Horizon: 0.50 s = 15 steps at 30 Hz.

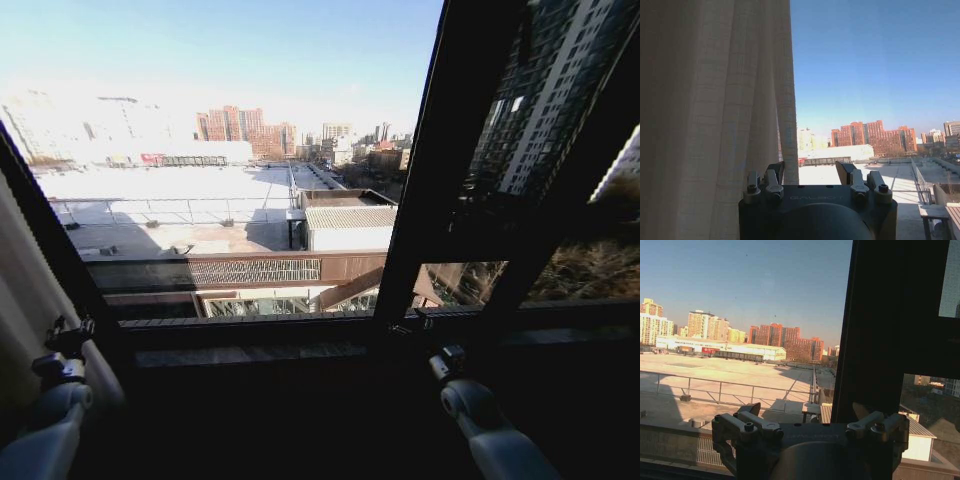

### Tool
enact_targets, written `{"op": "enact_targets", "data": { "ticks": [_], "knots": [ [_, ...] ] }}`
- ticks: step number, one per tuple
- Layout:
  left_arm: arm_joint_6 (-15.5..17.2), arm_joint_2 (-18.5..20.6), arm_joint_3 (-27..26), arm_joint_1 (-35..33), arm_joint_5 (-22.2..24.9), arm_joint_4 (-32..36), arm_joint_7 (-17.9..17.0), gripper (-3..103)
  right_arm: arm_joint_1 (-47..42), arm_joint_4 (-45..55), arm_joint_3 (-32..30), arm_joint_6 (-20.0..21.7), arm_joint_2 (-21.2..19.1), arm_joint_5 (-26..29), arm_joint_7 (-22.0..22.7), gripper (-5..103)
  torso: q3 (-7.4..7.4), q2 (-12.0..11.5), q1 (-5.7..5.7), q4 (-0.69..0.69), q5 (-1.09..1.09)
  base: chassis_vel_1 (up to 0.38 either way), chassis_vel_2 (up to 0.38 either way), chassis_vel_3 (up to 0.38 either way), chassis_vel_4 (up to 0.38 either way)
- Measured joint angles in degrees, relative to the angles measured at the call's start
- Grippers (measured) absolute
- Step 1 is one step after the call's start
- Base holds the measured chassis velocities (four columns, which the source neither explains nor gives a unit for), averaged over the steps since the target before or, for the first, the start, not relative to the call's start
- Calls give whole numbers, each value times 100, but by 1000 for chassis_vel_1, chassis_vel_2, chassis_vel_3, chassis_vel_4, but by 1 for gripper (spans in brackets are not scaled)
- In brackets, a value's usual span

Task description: Open the curtains by pulling them apart, changing their state from closed to fully open.

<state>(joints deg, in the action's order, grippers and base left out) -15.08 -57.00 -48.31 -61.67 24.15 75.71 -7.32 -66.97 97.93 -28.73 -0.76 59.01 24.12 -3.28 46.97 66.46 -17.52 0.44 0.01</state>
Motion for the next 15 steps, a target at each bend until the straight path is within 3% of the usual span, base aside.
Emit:
{"op": "enact_targets", "data": {
  "ticks": [4, 6, 7, 10, 15],
  "knots": [
    [3, -428, 117, -486, 77, 758, 163, 77, 0, 0, 0, 0, 0, 0, 0, 100, 0, 0, 0, 0, 0, 0, 0, 0, 0],
    [8, -497, 153, -608, 178, 920, 247, 77, 0, 0, 0, 0, 0, 0, 0, 100, 0, 0, 0, 0, 0, 0, 0, 0, 0],
    [21, -557, 177, -706, 287, 1045, 331, 83, 0, 0, 0, 0, 0, 0, 0, 100, 0, 0, 0, 0, 2, 0, 0, 0, 0],
    [309, -757, 191, -1018, 715, 1442, 598, 98, 0, 0, 0, 0, 0, 0, 0, 100, 0, 0, 0, -1, 0, 0, 0, 0, 0],
    [564, -874, 74, -1235, 946, 1637, 914, 100, 0, 0, 0, 0, 0, 0, 0, 100, 0, 0, 0, 0, 0, 0, 0, 0, 0]
  ]
}}
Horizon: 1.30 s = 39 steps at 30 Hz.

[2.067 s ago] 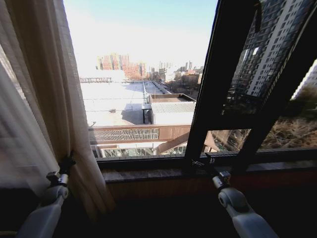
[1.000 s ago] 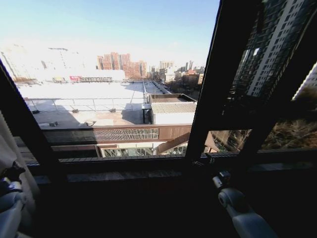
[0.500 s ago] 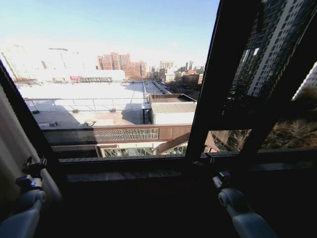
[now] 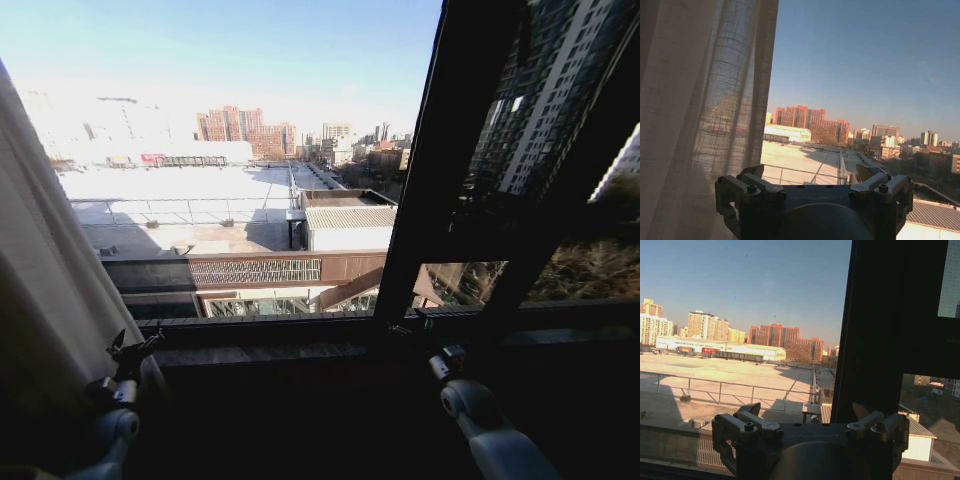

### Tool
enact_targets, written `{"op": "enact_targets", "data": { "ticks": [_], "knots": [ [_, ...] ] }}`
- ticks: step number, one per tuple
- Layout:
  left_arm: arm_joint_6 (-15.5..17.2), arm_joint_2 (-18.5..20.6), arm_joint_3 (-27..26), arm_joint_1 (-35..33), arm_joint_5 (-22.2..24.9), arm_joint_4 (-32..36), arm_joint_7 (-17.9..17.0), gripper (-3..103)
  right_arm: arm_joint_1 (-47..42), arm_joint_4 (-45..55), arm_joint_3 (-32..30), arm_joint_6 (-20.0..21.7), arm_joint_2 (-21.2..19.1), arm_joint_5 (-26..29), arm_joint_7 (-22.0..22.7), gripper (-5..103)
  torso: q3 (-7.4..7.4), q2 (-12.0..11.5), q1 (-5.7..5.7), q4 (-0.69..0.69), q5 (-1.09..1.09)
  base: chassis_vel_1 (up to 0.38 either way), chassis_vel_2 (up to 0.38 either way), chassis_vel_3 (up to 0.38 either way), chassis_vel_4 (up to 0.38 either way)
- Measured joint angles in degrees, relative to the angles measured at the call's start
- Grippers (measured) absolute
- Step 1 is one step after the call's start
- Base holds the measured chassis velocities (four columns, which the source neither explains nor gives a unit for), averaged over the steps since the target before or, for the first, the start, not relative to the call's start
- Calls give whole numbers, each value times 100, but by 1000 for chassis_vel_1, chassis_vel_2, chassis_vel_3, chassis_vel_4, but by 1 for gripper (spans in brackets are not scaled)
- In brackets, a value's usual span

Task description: Open the curtains by pulling them apart, changing their state from closed to fully open.

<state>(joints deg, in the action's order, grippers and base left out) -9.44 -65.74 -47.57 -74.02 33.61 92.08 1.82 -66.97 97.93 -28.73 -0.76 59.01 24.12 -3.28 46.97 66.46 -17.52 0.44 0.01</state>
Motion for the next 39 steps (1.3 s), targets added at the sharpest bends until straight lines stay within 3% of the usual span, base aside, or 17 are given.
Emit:
{"op": "enact_targets", "data": {
  "ticks": [7, 16, 39],
  "knots": [
    [-123, 45, 137, -84, -197, 89, 111, 100, 0, 0, 0, 0, 0, 0, 0, 100, 0, 0, 0, 0, -1, 0, 0, 0, 0],
    [-158, -80, 331, -42, -550, 210, -58, 100, 0, 0, 0, 0, 0, 0, 0, 100, 0, 0, 0, 0, -1, 0, 0, 0, 0],
    [-169, -71, 329, -29, -554, 178, -74, 100, 0, 0, 0, 0, 0, 0, 0, 100, 0, -1, -1, -1, -1, -22, -26, 29, 28]
  ]
}}
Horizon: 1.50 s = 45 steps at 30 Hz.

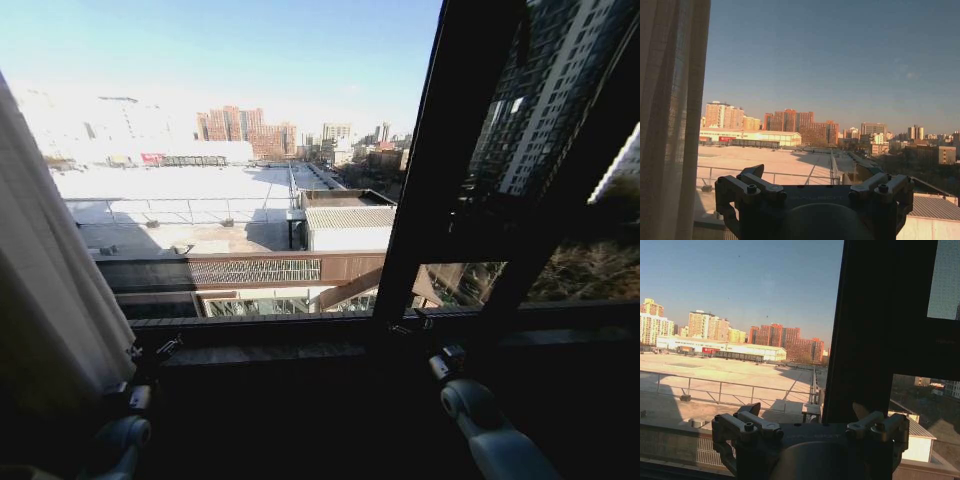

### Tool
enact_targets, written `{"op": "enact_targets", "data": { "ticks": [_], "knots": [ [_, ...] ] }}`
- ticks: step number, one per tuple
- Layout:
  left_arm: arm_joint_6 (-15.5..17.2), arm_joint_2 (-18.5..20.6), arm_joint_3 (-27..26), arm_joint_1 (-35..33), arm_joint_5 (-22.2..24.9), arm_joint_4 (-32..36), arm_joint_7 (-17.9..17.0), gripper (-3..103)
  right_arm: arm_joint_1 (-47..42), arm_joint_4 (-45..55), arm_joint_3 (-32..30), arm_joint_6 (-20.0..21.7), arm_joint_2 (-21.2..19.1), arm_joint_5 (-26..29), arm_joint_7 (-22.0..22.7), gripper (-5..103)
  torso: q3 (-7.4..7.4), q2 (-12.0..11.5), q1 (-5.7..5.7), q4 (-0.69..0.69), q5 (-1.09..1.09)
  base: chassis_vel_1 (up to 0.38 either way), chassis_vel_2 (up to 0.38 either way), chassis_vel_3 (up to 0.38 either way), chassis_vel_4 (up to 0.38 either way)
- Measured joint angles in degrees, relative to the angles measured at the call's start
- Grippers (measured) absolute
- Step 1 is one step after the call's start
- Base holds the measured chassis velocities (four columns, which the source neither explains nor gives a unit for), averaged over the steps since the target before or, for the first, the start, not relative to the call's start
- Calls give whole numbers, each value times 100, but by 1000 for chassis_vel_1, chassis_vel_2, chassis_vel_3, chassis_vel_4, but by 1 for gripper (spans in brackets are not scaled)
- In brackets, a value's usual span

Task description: Open the curtains by pulling them apart, changing their state from closed to fully open.

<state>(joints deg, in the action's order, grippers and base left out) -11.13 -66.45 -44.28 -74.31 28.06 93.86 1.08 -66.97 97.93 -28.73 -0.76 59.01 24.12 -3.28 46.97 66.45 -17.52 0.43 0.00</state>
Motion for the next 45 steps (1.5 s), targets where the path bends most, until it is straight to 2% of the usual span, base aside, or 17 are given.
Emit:
{"op": "enact_targets", "data": {
  "ticks": [16, 34, 36, 40, 45],
  "knots": [
    [-2, 2, -1, 2, 3, -5, -2, 100, 0, 0, 0, 0, 0, 0, 0, 100, 0, 1, 1, 1, 2, -267, -248, 255, 256],
    [-3, 3, -2, 2, 5, -6, 2, 100, 0, 0, 0, 0, 0, 0, 0, 100, 0, 1, 0, 0, 2, -362, -352, 358, 353],
    [-2, 3, -2, 2, 5, -7, 2, 100, 0, 0, 0, 0, 0, 0, 0, 100, 0, 1, -1, 2, -4, -358, -358, 336, 367],
    [-2, 3, -2, 3, 5, -7, 2, 100, 0, 0, 0, 0, 0, 0, 0, 100, -1, 1, 1, 2, 4, -359, -357, 352, 338],
    [-3, 3, -2, 3, 5, -7, 2, 100, 0, 0, -1, 0, 0, 0, 0, 100, 0, 2, 0, 1, -2, -353, -379, 357, 347]
  ]
}}
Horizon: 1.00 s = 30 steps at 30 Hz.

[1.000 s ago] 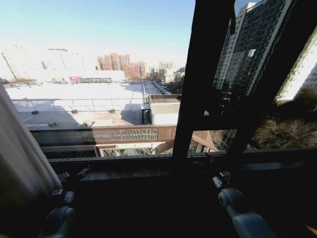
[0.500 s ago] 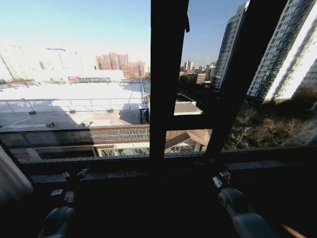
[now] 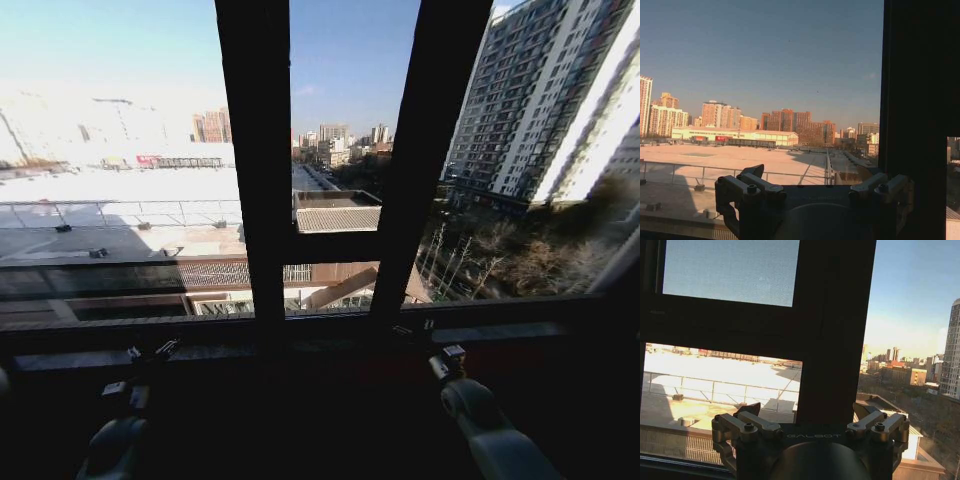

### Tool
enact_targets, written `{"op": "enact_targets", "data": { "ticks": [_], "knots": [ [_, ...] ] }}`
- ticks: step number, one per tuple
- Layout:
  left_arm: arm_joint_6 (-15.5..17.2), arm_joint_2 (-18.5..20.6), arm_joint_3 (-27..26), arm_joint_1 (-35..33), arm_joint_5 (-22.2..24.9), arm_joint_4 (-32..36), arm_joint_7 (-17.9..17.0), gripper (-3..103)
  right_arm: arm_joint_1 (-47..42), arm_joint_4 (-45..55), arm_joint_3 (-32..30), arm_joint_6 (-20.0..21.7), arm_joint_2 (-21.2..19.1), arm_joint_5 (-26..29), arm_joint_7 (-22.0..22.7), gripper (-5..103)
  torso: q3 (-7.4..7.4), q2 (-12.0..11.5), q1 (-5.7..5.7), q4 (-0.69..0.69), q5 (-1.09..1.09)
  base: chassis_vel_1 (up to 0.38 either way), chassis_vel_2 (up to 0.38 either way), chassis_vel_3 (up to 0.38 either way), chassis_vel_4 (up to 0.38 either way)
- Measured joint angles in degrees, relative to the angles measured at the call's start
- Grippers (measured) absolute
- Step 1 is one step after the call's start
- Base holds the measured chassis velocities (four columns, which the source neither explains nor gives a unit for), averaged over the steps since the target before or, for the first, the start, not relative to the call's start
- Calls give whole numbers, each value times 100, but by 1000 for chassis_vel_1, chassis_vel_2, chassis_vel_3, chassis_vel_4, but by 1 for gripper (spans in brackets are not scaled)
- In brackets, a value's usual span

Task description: Open the curtains by pulling them apart, changing their state from closed to fully open.

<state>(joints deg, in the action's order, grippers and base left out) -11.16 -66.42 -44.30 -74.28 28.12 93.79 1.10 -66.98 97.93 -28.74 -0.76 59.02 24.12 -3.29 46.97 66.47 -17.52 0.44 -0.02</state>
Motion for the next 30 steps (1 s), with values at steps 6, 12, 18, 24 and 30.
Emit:
{"op": "enact_targets", "data": {
  "ticks": [6, 12, 18, 24, 30],
  "knots": [
    [0, 0, 0, 0, 0, 0, 0, 100, 0, 0, 0, 0, 0, 0, 0, 100, 0, 0, 0, 1, 2, -345, -354, 352, 345],
    [0, 0, 1, 0, 0, 0, 0, 100, 0, 0, 0, 0, 0, 0, 0, 100, 0, 0, 0, 1, 3, -356, -350, 358, 351],
    [1, 0, 1, 0, 0, 0, 0, 100, 0, 0, 0, 0, 0, 0, 1, 100, -1, 0, 1, 1, 1, -347, -359, 336, 360],
    [1, -1, 3, 0, 0, 1, 4, 100, 0, 0, -2, 0, -1, 0, 1, 100, 0, -1, 1, 2, 5, -175, -190, 175, 155],
    [1, 0, 2, 0, 0, 0, 2, 100, 0, 0, 0, 0, 0, 0, 1, 100, 0, -1, 1, -1, -3, -2, -13, 18, 13]
  ]
}}
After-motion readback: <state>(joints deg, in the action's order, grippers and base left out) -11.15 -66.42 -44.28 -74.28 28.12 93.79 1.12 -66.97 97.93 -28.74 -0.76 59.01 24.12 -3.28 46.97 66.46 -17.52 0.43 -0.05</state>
